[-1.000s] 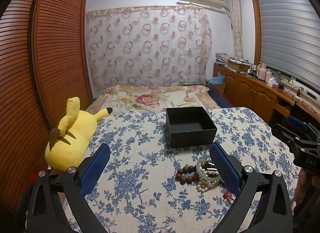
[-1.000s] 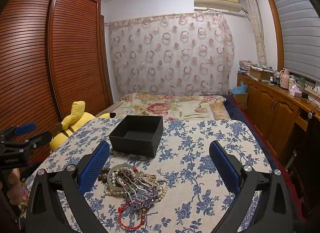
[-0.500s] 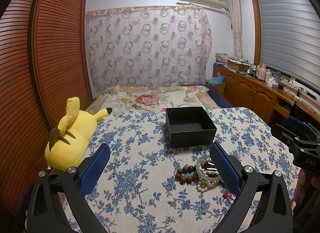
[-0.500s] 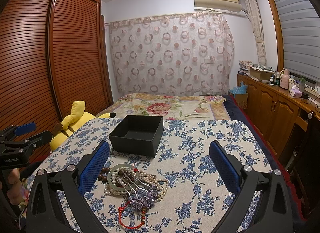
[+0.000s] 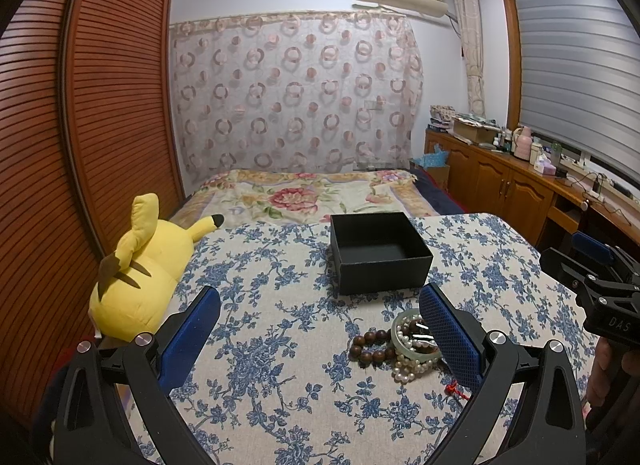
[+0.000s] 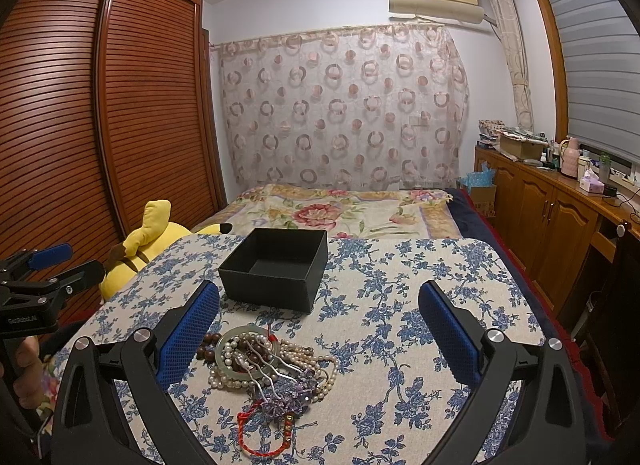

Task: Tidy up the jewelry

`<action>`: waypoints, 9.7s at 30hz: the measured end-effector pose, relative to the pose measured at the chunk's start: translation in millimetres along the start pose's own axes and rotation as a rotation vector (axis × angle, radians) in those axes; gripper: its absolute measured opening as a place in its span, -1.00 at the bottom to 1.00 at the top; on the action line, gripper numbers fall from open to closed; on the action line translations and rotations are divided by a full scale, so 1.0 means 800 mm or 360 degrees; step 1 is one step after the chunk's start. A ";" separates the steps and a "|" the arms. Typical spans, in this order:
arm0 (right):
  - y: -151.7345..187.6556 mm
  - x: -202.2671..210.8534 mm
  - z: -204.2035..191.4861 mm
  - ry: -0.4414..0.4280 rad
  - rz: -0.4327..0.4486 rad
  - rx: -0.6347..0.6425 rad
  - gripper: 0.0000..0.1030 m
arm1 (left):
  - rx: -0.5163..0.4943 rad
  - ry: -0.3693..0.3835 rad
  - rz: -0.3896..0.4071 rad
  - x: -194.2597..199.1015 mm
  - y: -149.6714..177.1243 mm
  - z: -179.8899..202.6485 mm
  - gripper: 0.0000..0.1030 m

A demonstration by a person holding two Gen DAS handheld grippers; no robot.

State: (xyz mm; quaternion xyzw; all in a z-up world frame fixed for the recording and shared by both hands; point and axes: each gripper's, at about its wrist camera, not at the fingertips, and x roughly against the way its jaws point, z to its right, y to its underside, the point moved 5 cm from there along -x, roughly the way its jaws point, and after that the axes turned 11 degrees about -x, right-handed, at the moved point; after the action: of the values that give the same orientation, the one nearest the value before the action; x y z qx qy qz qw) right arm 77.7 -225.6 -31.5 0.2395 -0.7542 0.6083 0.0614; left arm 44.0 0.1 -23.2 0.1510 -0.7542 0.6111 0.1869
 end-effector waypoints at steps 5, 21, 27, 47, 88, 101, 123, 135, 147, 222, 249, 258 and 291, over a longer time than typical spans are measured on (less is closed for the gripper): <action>0.000 0.000 0.000 0.0001 0.0000 0.0000 0.95 | -0.0001 0.0001 0.0000 0.000 0.000 0.000 0.88; 0.000 -0.001 0.000 -0.0001 -0.0001 0.0003 0.95 | -0.0003 0.0001 -0.0002 0.000 0.000 0.001 0.88; -0.001 -0.001 -0.001 -0.0002 -0.0002 0.0006 0.95 | -0.0003 0.0001 -0.0004 0.000 0.000 0.000 0.88; -0.001 0.000 0.001 -0.0004 -0.0003 0.0004 0.95 | -0.0002 0.0002 -0.0006 0.000 0.000 0.001 0.88; 0.109 -0.075 0.013 -0.0226 -0.0574 0.0169 0.33 | -0.0049 0.0331 -0.0371 -0.098 0.078 0.037 0.88; 0.124 -0.117 -0.005 -0.0253 -0.0743 0.0300 0.58 | -0.0040 0.0365 -0.0446 -0.115 0.093 0.036 0.87; 0.098 -0.085 0.037 -0.0204 -0.0662 0.0239 0.17 | -0.0119 0.0474 -0.0458 -0.125 0.087 0.066 0.87; 0.097 -0.083 0.074 -0.0114 -0.0639 0.0177 0.17 | -0.0252 0.0660 -0.0465 -0.154 0.057 0.116 0.87; 0.099 -0.082 0.081 -0.0096 -0.0638 0.0161 0.17 | -0.0388 0.0723 -0.0543 -0.185 0.055 0.153 0.56; -0.012 -0.202 0.031 -0.0177 -0.0496 0.0203 0.25 | -0.0143 0.0455 -0.0310 -0.249 -0.063 0.056 0.33; 0.060 -0.131 0.017 -0.0299 -0.0570 0.0160 0.06 | -0.0141 0.0471 -0.0282 -0.175 0.004 0.036 0.73; 0.079 -0.132 0.007 -0.0325 -0.0650 0.0198 -0.26 | -0.0202 0.0501 -0.0359 -0.162 0.049 0.042 0.74; 0.115 -0.196 -0.068 -0.0373 -0.0943 0.0574 -0.70 | -0.0112 0.0515 -0.0426 -0.150 0.090 0.023 0.77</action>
State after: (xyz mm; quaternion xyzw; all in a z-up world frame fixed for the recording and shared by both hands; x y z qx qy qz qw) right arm 164.1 -116.3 -159.8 0.5225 -0.5345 0.6559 0.1049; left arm 115.6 -2.8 -144.6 0.1432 -0.7084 0.5704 0.3902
